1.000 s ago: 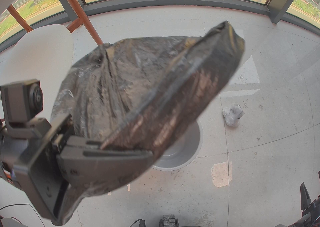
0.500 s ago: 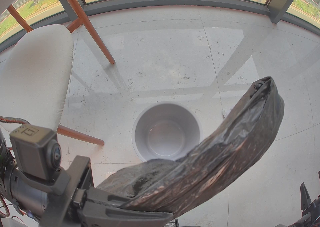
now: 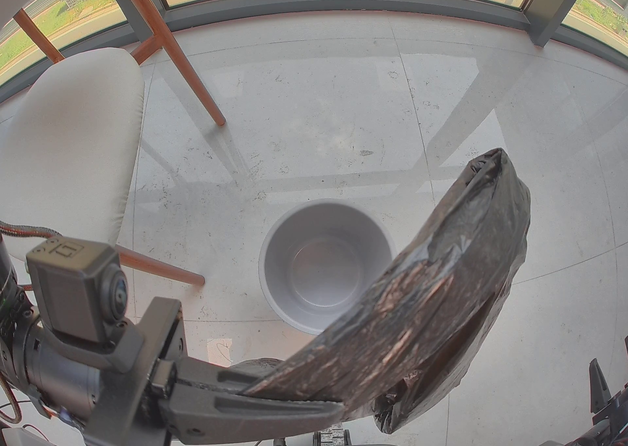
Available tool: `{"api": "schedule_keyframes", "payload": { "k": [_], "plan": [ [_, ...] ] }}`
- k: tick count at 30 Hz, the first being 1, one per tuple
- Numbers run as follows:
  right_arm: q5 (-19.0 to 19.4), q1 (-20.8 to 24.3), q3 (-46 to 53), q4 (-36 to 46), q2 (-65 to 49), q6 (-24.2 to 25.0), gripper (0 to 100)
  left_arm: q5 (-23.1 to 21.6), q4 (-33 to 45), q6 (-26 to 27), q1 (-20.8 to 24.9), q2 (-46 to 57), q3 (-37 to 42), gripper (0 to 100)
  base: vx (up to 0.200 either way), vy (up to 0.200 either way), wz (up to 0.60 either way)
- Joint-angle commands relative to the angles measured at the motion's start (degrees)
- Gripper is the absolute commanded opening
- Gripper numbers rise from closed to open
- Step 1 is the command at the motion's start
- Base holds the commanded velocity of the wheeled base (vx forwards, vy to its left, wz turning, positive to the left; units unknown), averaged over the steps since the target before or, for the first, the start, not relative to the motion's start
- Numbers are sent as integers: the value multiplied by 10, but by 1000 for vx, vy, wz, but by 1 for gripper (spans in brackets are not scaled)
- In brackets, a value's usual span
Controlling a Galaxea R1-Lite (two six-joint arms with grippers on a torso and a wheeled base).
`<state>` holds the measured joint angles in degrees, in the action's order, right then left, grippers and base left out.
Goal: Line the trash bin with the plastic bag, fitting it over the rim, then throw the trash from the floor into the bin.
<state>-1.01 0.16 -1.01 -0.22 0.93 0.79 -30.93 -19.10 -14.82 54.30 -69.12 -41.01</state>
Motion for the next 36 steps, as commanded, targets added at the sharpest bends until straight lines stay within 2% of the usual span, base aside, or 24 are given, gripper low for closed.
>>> {"api": "schedule_keyframes", "payload": {
  "k": [1, 2, 5, 12, 16, 23, 26, 29, 33, 36],
  "plan": [
    [0, 0, 10, 0, -8, 0, 100, 0, -1, 1, -9, -4, -1, 0, 0, 0, 0],
    [0, 0, 10, 0, -8, 0, 100, 0, -1, 1, -9, -4, -1, 0, 0, 0, 0],
    [0, 0, 10, 0, -8, 0, 100, -5, -1, 11, -73, -21, -16, 0, 0, 0, 0],
    [0, 0, 10, 0, -8, 0, 100, -8, -2, 24, -117, -37, -40, 0, 0, 0, 0],
    [0, 0, 10, 0, -8, 0, 100, -9, -10, 25, -124, -51, -40, 0, 0, 0, 0],
    [0, 0, 10, 0, -8, 0, 100, -8, -72, 24, -126, -96, -41, 0, 0, 0, 0],
    [0, 0, 10, 0, -8, 0, 100, -8, -99, 28, -144, -122, -38, 0, 0, 0, 0],
    [0, 0, 10, 0, -8, 0, 100, -8, -105, 52, -158, -141, -37, 0, 0, 0, 0],
    [0, 0, 10, 0, -8, -1, 100, -8, -104, 110, -175, -161, -36, 0, 0, 0, 0],
    [0, 0, 10, 0, -8, -1, 100, -2, -105, 129, -176, -179, -37, 0, 0, 0, 0]
  ]
}}
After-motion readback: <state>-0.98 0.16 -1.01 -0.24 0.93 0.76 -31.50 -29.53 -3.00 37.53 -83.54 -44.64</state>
